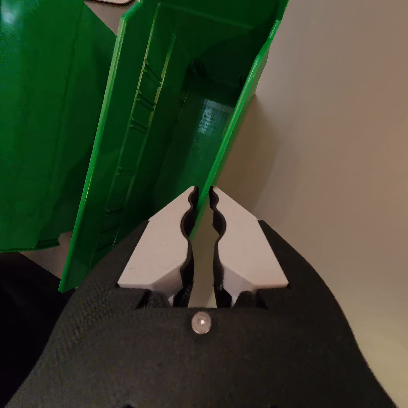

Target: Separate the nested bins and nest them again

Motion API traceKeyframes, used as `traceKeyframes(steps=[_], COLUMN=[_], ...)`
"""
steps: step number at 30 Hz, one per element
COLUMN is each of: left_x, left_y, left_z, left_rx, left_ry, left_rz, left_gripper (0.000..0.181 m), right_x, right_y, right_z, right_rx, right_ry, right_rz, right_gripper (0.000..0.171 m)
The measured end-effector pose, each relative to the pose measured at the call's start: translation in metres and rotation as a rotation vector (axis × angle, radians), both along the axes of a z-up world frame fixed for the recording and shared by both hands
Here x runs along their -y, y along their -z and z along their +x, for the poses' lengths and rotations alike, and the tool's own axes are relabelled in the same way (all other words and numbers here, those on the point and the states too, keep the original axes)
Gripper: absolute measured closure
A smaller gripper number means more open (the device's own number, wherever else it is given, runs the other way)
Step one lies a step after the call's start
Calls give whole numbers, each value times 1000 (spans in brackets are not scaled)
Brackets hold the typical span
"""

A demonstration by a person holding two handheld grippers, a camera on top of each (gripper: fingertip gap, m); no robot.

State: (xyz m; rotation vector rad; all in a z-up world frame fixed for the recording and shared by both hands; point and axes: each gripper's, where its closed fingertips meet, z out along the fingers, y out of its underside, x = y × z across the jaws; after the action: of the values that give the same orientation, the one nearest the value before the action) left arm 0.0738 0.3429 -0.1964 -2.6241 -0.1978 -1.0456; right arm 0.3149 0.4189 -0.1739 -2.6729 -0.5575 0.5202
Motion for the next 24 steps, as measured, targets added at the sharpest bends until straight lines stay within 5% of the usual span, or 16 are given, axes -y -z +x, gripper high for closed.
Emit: traceKeyframes(steps=[8, 10, 14, 19, 21, 24], left_x=[-5, -3, 1, -14, -12, 12], left_y=[-15, -21, -52, -75, -69, -37], left_z=[27, 31, 8, -132, -205, -267], left_rx=[52, 91, 77, -537, -814, -889], left_ry=[70, 95, 133, 116, 119, 110], left_rz=[38, 50, 206, 414, 369, 143], left_gripper=[131, 106, 92, 96, 95, 98], right_x=[-2, -3, -10, -11, -11, -11], right_y=[-1, -2, -11, -15, -15, -14], right_z=[-1, -3, -6, -5, -6, -9], right_rx=[-14, -30, -97, -113, -121, -135], right_ry=[-4, -1, 37, 42, 45, 44], right_rz=[5, 11, 49, 71, 76, 71], right_gripper=[162, 161, 141, 132, 131, 129])
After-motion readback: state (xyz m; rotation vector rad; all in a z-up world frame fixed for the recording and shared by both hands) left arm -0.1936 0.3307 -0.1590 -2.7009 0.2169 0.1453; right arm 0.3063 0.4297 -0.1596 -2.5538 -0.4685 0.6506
